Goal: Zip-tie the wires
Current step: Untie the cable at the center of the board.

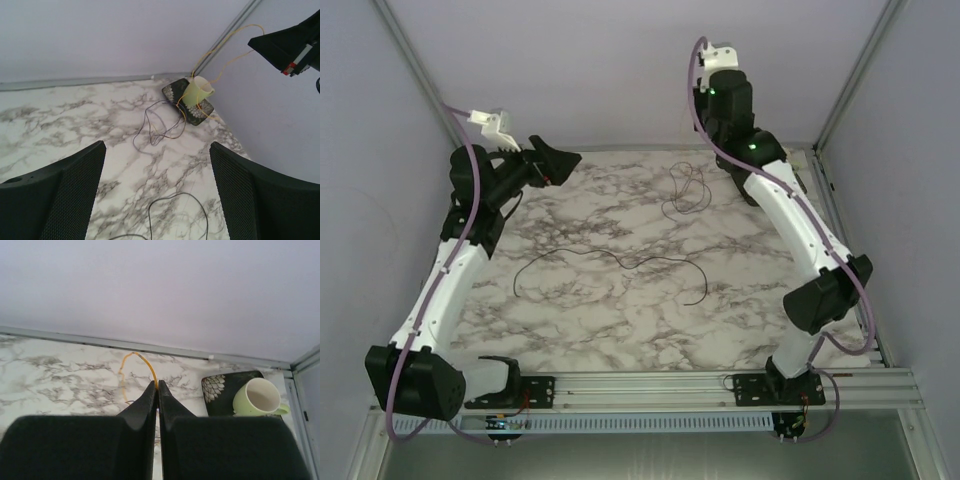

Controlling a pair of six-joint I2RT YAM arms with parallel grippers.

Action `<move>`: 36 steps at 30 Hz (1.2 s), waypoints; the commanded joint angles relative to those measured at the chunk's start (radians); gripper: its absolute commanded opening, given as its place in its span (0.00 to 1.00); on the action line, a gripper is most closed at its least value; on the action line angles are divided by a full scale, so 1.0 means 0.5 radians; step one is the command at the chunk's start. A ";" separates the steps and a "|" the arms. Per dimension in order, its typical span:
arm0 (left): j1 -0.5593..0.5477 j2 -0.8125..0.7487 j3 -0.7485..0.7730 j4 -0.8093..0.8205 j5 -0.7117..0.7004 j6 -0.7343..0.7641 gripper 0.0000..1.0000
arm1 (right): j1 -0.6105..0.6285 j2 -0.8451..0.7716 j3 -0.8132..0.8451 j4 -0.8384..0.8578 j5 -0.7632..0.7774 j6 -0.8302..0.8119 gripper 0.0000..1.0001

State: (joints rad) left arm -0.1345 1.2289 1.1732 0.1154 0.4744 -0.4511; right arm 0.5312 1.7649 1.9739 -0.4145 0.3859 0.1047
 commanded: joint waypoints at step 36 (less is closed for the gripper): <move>-0.982 1.421 0.608 1.353 -0.545 0.060 0.91 | 0.008 -0.602 -0.204 0.590 -0.606 0.289 0.00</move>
State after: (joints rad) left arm -0.6106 1.8782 1.3781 0.7197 0.2653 -0.4675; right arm 0.5327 1.5040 1.8782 -0.1566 0.0975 0.2218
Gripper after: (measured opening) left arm 0.931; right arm 0.004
